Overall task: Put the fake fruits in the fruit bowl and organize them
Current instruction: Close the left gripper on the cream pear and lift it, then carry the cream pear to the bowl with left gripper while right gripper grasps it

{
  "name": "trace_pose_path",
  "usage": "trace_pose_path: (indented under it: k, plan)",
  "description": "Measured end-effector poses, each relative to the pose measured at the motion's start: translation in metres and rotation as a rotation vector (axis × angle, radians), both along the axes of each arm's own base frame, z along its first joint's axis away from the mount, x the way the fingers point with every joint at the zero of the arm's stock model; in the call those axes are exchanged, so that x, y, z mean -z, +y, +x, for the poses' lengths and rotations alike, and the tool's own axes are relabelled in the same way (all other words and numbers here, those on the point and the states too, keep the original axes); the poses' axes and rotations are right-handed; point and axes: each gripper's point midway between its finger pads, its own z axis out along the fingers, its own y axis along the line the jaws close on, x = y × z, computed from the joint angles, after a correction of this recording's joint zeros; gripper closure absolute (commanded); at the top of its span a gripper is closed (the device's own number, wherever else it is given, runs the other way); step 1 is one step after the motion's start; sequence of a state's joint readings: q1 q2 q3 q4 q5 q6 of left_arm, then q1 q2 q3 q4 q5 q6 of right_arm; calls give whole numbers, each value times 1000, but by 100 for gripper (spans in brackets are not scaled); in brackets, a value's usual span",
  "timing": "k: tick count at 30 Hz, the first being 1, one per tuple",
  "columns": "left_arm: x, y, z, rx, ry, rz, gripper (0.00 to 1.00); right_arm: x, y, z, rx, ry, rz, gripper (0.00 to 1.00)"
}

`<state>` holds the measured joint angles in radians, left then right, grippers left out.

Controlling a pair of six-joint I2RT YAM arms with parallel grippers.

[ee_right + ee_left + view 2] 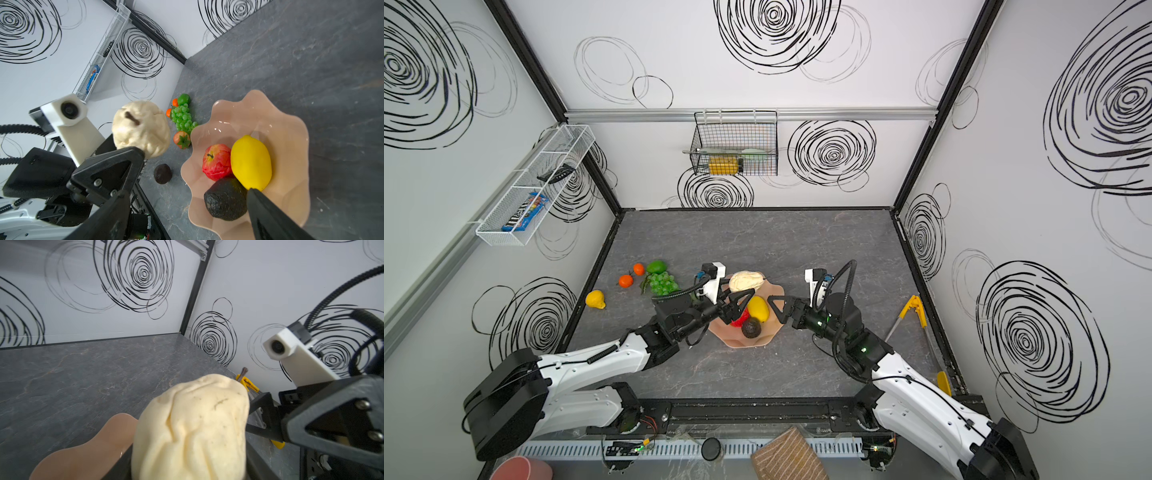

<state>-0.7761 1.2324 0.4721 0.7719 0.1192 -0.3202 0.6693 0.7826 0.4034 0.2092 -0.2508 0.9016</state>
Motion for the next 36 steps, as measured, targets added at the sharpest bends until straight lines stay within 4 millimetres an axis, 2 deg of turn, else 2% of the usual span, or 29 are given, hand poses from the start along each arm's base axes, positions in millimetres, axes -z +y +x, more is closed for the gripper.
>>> trace_pose_path:
  k: [10, 20, 27, 36]
  plan:
    - [17, -25, -22, 138, -13, 8, 37, 2, 22, -7, -47, 52, 49, 7]
    - [24, -33, -35, 198, -19, 10, 37, -4, 32, -3, -56, 54, 61, 14]
    - [21, -38, -40, 220, -34, 5, 35, -15, 37, 1, -61, 37, 78, 27]
    - [29, -38, -39, 214, -22, 26, 32, -8, 42, 3, -73, 46, 60, 42]
